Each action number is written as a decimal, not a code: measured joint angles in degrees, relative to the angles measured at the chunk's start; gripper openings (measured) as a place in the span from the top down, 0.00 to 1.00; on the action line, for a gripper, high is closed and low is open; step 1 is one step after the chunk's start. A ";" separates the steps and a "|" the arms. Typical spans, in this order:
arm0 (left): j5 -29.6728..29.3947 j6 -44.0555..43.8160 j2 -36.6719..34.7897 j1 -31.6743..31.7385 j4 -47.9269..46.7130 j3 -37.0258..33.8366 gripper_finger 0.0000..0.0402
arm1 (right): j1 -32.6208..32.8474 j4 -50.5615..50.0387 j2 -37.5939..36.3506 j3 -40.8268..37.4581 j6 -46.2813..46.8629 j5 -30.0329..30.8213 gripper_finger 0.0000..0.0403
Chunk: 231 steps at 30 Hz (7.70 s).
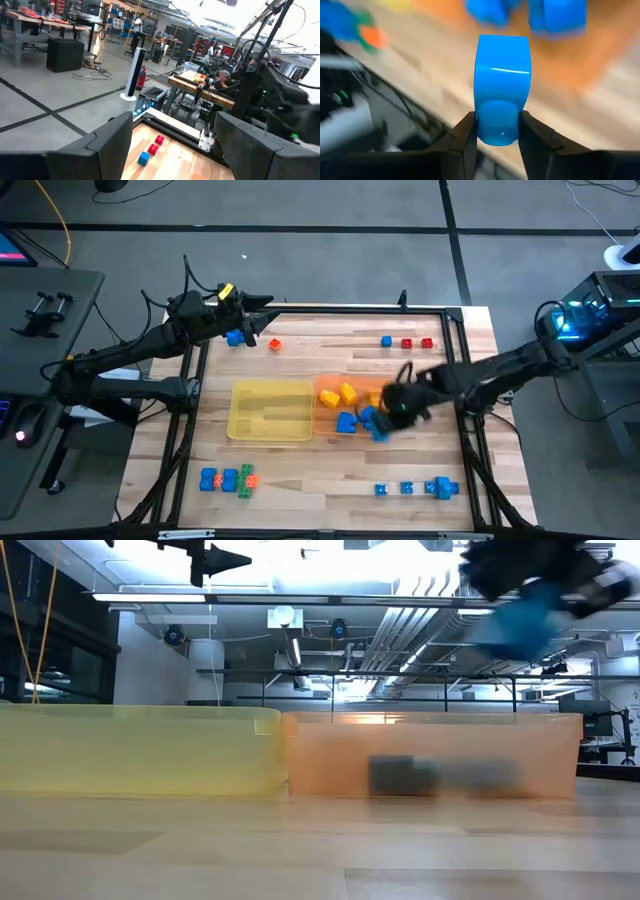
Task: Sort blocks by size
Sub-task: Put the large blue game piece into the orange bin
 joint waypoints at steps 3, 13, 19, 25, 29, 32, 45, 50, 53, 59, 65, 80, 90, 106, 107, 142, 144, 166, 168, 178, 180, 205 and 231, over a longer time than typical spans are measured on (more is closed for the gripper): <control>0.00 -0.03 0.00 0.00 -0.01 -0.01 0.33 | -4.83 1.94 0.74 0.04 -6.83 1.97 0.72; 0.02 -1.45 0.00 0.00 -0.04 -0.02 0.33 | -10.85 1.69 1.94 0.04 -16.28 -1.01 0.32; 7.81 -6.66 -0.54 -0.43 -4.98 -0.02 0.33 | -14.05 3.70 1.77 0.04 -22.15 -0.97 0.26; 16.14 -19.80 -0.81 -12.18 -23.06 -0.02 0.33 | -20.44 4.34 1.77 0.04 -28.70 0.26 0.26; 9.47 -33.92 -0.49 -27.22 -38.64 -0.02 0.33 | -26.13 4.35 1.77 0.04 -33.98 -1.28 0.26; 3.93 -52.97 0.04 -39.21 -47.34 -0.02 0.33 | -30.19 4.35 1.77 0.04 -37.37 -2.76 0.26; 6.09 -112.24 24.85 -68.79 -52.42 4.73 0.33 | -42.28 6.88 1.77 0.04 -47.53 -6.63 0.25; 6.88 -114.04 33.53 -68.24 -57.98 9.66 0.33 | -44.46 6.87 1.79 0.04 -49.43 -7.50 0.25; 7.12 -114.06 36.25 -67.54 -58.14 10.12 0.33 | -45.04 6.86 1.79 0.04 -49.80 -7.70 0.25; 7.23 -114.12 37.79 -66.28 -60.53 10.12 0.34 | -45.01 6.86 1.79 0.04 -51.29 -7.90 0.25; 7.68 -114.06 37.76 -66.20 -60.08 10.01 0.48 | -45.01 6.86 1.79 0.04 -51.31 -7.90 0.25; 10.43 -115.02 37.75 -66.23 -55.30 8.20 0.61 | -45.01 6.86 1.81 0.02 -51.73 -7.88 0.25; 11.83 -115.43 39.03 -66.60 -54.32 8.18 0.61 | -45.01 6.86 1.81 0.02 -51.91 -7.87 0.25; 12.76 -113.70 42.42 -66.60 -52.79 8.13 0.66 | -45.01 6.88 1.81 0.00 -51.74 -7.37 0.25; 12.72 -113.43 42.24 -66.60 -52.95 8.13 0.68 | -45.01 6.88 1.81 0.00 -51.74 -7.37 0.25; -1.25 -14.40 27.75 -20.74 2.14 8.18 0.82 | -42.14 56.60 1.66 -0.02 -28.19 -19.87 0.25; 1.63 -13.61 32.15 -20.88 6.06 8.18 0.82 | -42.10 56.63 1.66 -0.02 -29.44 -20.05 0.25; 3.26 -11.94 39.80 -27.85 -18.49 24.01 0.41 | -42.04 54.73 -8.95 -0.02 -42.72 -25.51 0.25; 0.63 -15.31 38.21 -31.50 -22.71 24.22 0.42 | -41.71 53.10 -9.90 -0.02 -43.71 -25.50 0.25; -18.82 -61.96 35.57 -55.08 -61.65 24.02 0.44 | -35.01 35.59 -11.85 0.00 -50.35 -19.66 0.25; -18.45 -73.94 35.59 -59.92 -69.52 24.07 0.44 | -33.64 32.86 -11.75 0.00 -50.89 -16.42 0.25; 3.92 -111.96 35.58 -81.83 -61.81 7.14 0.44 | -27.09 29.95 -11.05 0.00 -45.32 -3.72 0.25; 3.82 -109.92 36.89 -81.40 -58.98 4.70 0.54 | -27.09 29.53 -11.04 0.00 -46.74 -3.72 0.25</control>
